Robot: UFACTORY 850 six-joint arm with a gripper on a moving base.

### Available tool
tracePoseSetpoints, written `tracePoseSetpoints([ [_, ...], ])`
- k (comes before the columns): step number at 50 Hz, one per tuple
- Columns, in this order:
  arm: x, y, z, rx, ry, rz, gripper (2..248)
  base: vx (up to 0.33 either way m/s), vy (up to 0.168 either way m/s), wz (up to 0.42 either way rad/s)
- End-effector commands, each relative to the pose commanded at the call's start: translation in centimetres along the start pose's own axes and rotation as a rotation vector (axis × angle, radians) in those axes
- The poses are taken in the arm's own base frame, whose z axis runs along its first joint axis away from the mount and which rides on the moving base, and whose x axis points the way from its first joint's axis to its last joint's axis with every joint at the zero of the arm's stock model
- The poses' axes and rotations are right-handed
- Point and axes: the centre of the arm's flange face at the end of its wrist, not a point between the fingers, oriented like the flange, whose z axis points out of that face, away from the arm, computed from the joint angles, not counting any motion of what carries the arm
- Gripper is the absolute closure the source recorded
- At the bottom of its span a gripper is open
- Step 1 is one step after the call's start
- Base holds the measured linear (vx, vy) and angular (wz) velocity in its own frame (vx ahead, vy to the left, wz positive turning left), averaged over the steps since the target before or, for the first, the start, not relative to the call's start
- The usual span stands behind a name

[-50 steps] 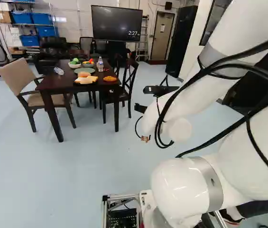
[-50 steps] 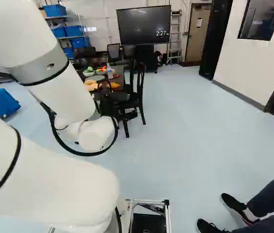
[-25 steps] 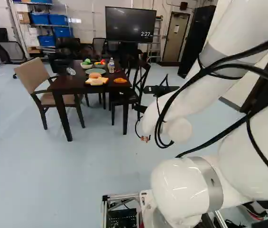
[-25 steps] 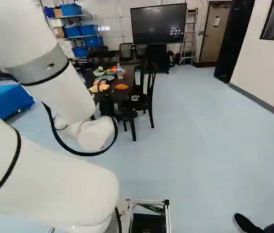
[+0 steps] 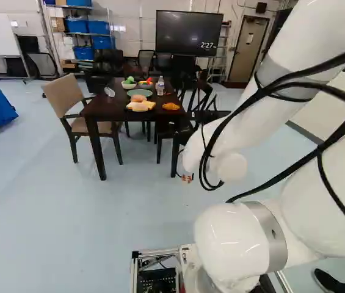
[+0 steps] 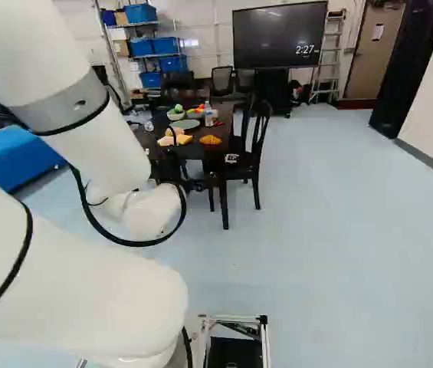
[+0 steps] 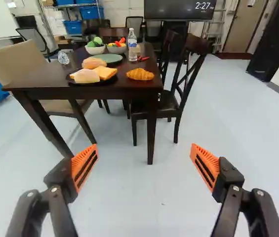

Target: Move the croissant to the empty plate

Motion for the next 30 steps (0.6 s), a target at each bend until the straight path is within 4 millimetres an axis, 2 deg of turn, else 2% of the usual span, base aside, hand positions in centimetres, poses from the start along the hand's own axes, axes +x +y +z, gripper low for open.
tracePoseSetpoints([
  [30,0.0,0.0,0.0,0.0,0.0,0.0,3,0.135,0.001,-0.004],
])
